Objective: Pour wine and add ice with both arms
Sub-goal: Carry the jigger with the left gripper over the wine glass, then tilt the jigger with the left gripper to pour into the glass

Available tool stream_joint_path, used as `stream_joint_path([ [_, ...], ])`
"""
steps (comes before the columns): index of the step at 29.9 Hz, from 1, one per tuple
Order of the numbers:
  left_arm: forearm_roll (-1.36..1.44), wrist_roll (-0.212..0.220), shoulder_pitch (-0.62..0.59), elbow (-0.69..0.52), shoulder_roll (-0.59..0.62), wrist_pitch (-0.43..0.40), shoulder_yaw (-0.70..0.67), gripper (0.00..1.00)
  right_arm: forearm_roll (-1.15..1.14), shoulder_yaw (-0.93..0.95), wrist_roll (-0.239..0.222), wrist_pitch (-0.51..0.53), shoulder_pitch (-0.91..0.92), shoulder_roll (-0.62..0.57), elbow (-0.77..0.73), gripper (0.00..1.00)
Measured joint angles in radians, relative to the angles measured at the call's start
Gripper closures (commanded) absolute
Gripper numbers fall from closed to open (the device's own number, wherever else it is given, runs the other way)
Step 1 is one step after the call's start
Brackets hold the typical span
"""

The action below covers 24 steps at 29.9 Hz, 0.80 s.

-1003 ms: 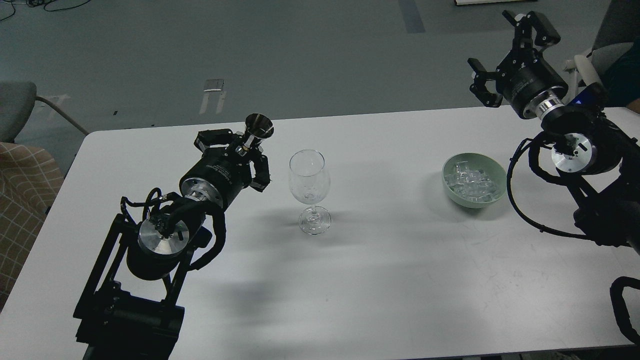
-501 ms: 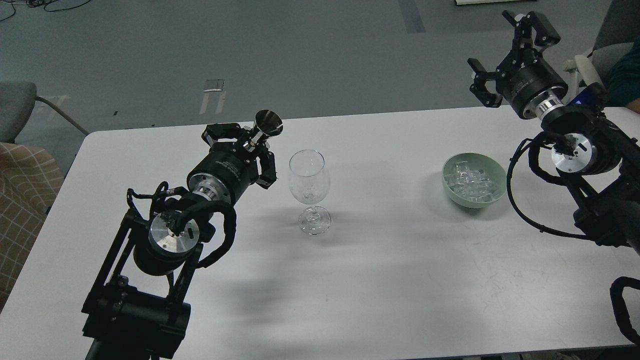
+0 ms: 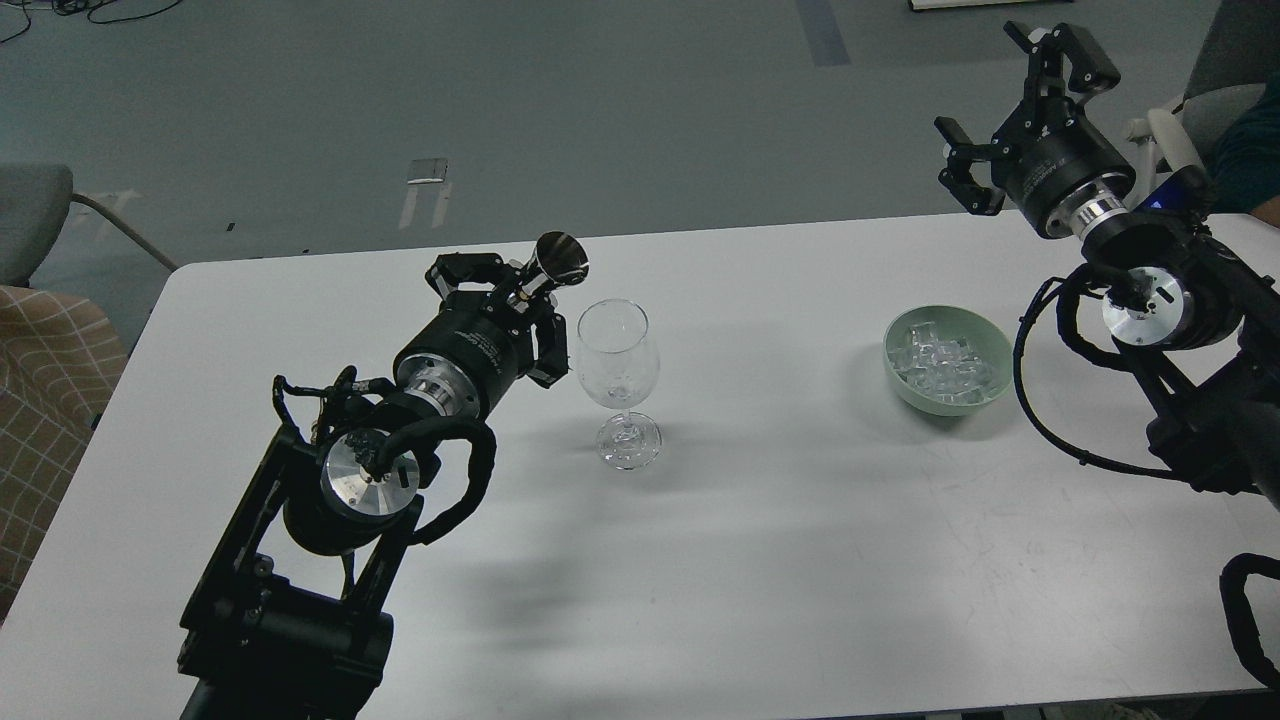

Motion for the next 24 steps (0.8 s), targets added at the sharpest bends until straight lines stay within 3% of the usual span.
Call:
stream_joint_path([
  [24,0.026,0.0,-0.006,0.004,0.0,-0.071,0.01,1.0,0.0,-0.001,0.0,0.0,-0.006,0.003,0.001,0.0],
])
